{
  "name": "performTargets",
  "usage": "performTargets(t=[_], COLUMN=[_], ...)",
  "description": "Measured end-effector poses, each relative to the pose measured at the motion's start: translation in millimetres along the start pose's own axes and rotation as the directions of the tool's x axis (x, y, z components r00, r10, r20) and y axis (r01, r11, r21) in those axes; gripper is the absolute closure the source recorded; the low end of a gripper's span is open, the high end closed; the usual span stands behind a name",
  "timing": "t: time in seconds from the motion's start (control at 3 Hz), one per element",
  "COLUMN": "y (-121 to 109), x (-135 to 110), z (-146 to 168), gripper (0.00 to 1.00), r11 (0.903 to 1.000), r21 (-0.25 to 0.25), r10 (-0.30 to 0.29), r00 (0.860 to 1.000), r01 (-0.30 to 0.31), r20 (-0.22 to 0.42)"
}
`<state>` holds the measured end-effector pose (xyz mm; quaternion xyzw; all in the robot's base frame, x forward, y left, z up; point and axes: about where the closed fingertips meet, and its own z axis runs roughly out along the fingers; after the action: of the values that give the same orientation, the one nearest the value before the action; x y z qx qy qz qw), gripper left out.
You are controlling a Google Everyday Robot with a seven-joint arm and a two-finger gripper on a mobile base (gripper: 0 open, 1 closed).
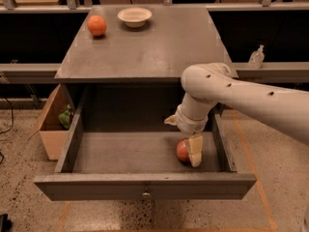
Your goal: Pick apple from top drawer and place on counter
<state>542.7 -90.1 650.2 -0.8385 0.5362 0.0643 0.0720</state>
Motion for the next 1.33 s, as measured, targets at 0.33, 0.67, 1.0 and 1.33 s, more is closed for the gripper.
performTargets(t=[0.33,0.67,1.0,1.33], y=[2.3,8.5,10.5,9.5], x=[15.9,22.7,24.4,25.0], z=[12.5,21.3,23.0,16.6], gripper=[0.00,0.17,0.41,0.64], r11=[0.9990,0.9972,0.9969,0.9963], r21=[-0.020,-0.041,-0.045,-0.058], r10=[0.039,0.064,0.067,0.067], r00=[0.999,0.998,0.996,0.995], r01=[-0.039,-0.063,-0.065,-0.063], r20=[0.004,0.028,0.050,0.076])
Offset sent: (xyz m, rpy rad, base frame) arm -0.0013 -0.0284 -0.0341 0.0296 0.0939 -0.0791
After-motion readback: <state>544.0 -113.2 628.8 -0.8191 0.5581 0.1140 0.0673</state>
